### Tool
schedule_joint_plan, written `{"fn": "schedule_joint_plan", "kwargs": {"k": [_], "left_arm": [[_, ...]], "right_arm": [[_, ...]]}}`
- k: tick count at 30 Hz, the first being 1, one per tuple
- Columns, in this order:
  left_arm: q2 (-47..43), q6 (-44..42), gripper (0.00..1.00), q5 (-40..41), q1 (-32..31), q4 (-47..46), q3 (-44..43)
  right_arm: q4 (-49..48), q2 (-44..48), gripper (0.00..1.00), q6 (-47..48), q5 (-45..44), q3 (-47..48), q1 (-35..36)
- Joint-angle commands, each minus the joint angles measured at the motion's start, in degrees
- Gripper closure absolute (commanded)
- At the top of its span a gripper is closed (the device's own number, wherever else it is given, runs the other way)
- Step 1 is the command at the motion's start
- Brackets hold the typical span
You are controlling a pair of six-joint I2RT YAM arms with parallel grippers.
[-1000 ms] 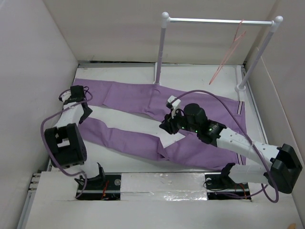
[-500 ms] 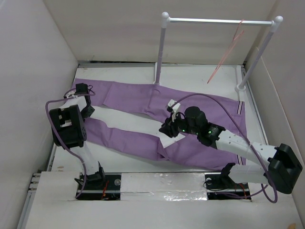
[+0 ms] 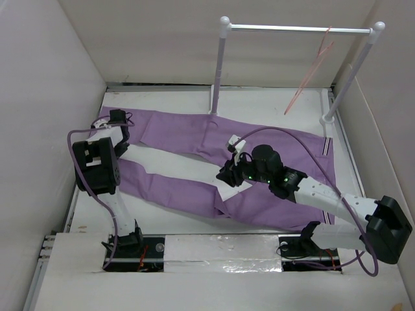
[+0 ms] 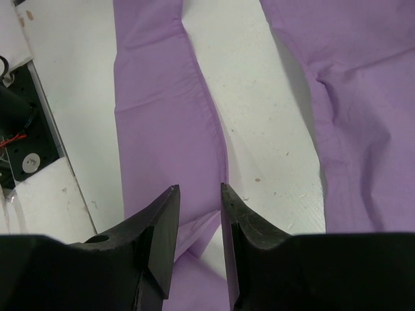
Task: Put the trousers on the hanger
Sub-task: Flatten out the trousers at the center of the board.
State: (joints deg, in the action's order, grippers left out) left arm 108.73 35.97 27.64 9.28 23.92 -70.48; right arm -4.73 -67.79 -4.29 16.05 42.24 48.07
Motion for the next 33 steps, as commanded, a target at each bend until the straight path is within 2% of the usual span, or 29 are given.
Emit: {"fn": "schedule_joint_plan", "kwargs": {"k": [1,6,11,15,18,19,21,22,23,24,25,27,28,29,30,33], "left_arm": [[-0.88,0.77,1.00,-0.91,0.04,2.62,-0.54],[-8.78,-0.37,1.00,-10.47,-2.15,2.97,-5.89],[-17.91,-0.90,1.00,-17.79,-5.31,5.95,-16.78],[-26.27,-0.02,1.00,-22.01,-3.83,3.95,-18.20],[-33.39,0.94,1.00,-21.50,1.87,-0.71,-10.49],[-34.71,1.04,1.00,-21.14,3.71,-1.76,-5.25],[-38.05,2.08,1.00,-22.18,10.73,-4.92,0.57],[-39.19,2.70,1.00,-23.58,13.54,-7.03,7.30],[-40.86,3.40,1.00,-25.86,16.62,-11.66,11.03],[-41.40,4.28,1.00,-33.10,23.18,-14.23,14.46],[-41.49,6.38,1.00,-37.09,26.55,-17.39,21.45],[-39.39,8.76,1.00,-47.96,34.53,-27.05,27.82],[-38.08,9.73,1.00,-49.77,36.23,-29.35,31.77],[-35.37,9.39,1.00,-50.66,37.29,-31.37,32.85],[-34.29,8.69,1.00,-50.75,37.91,-31.83,33.30],[-31.56,6.31,1.00,-49.26,38.71,-29.73,32.33]], "right_arm": [[-3.18,1.78,0.62,0.52,-0.76,0.13,0.44],[-3.09,1.52,0.62,0.52,-0.67,-0.05,-1.40],[-3.00,2.13,0.62,0.43,-0.23,-0.58,-3.95],[-2.91,2.57,0.62,0.25,-0.41,-0.93,-5.18],[-2.74,2.75,0.62,0.34,-0.50,-1.11,-5.80],[-2.74,2.84,0.62,0.34,-0.58,-1.19,-5.80],[-2.56,3.10,0.62,0.43,-0.93,-1.28,-5.80],[-2.56,3.19,0.62,0.43,-1.02,-1.37,-5.80],[-2.65,3.10,0.62,0.43,-1.02,-1.37,-5.80],[-2.74,3.01,0.62,0.51,-1.29,-1.46,-5.80],[-2.74,2.84,0.63,0.43,-1.29,-1.46,-5.80],[-2.91,2.23,0.70,0.60,-0.85,-1.28,-5.28],[-2.65,1.35,0.73,0.69,-0.85,-1.02,-5.27],[-2.39,0.91,0.85,1.04,-1.02,-0.76,-4.40],[-2.21,0.47,0.89,1.56,-1.46,-0.49,-3.87],[-1.16,-1.29,0.92,2.18,-1.90,0.74,-2.55]]}}
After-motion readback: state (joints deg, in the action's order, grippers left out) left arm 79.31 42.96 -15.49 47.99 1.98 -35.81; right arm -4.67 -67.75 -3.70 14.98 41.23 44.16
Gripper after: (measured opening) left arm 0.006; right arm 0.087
